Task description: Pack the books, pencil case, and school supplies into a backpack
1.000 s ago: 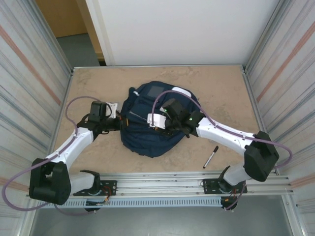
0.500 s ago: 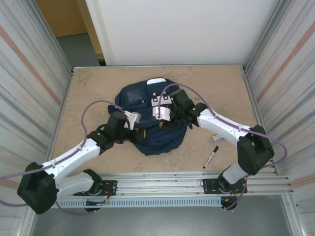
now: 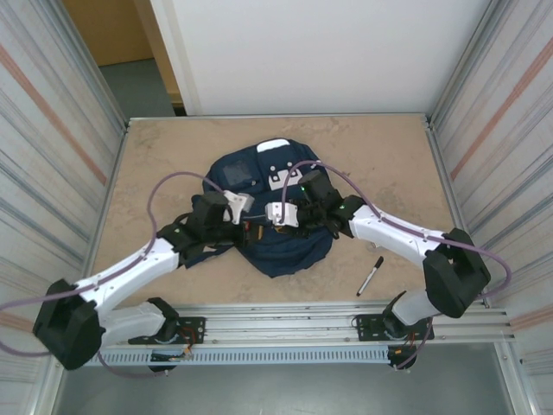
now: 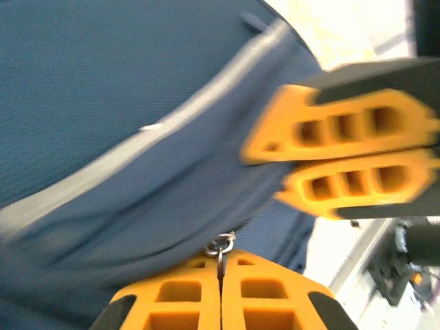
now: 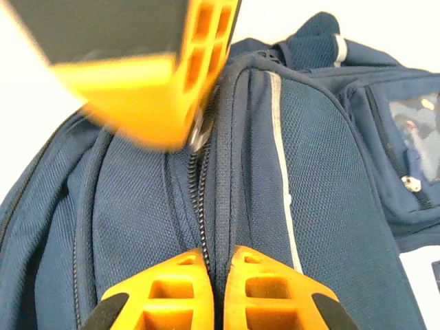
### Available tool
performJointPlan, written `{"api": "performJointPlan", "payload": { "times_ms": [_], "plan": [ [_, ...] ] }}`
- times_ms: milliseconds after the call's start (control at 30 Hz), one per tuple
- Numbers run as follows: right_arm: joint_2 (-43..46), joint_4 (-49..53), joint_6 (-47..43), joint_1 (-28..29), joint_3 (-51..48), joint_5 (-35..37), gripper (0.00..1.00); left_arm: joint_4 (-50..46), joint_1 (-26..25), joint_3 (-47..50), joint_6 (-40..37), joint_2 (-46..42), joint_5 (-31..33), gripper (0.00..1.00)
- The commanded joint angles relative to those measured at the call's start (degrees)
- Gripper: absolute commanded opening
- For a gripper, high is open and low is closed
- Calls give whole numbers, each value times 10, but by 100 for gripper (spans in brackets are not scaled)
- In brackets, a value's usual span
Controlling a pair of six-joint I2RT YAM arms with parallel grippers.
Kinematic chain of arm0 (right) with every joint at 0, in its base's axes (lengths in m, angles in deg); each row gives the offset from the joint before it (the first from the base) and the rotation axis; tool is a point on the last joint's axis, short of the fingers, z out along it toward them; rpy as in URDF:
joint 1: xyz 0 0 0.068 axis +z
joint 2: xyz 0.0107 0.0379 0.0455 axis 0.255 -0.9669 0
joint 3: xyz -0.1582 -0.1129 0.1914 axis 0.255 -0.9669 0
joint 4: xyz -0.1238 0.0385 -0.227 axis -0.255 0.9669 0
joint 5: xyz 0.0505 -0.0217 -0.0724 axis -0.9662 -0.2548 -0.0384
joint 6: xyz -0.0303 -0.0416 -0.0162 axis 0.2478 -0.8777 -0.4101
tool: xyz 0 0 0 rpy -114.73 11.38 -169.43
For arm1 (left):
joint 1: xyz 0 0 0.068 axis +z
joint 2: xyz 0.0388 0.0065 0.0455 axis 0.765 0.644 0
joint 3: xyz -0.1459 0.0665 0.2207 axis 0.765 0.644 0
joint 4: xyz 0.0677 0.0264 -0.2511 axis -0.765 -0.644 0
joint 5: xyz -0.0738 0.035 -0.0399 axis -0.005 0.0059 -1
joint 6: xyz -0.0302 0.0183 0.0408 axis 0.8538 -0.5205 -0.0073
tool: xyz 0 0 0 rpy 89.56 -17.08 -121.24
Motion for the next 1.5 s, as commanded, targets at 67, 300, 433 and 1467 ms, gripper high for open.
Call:
{"api": "performJointPlan", "payload": {
  "times_ms": [67,300,433,1467],
  "plan": [
    [56,3,-44,13,-26,-37,0,-79,154,60,69,-59,102,0],
    [72,5,-53,15,-34,-50,0,-20,219,42,15,6,11,0],
    [78,-14,-42,23,-42,-60,0,-115,218,-50,-51,111,-3,0],
    [372,180,892,-369,-178,268,100,-52,-177,-136,-623,177,264,86]
  ]
}}
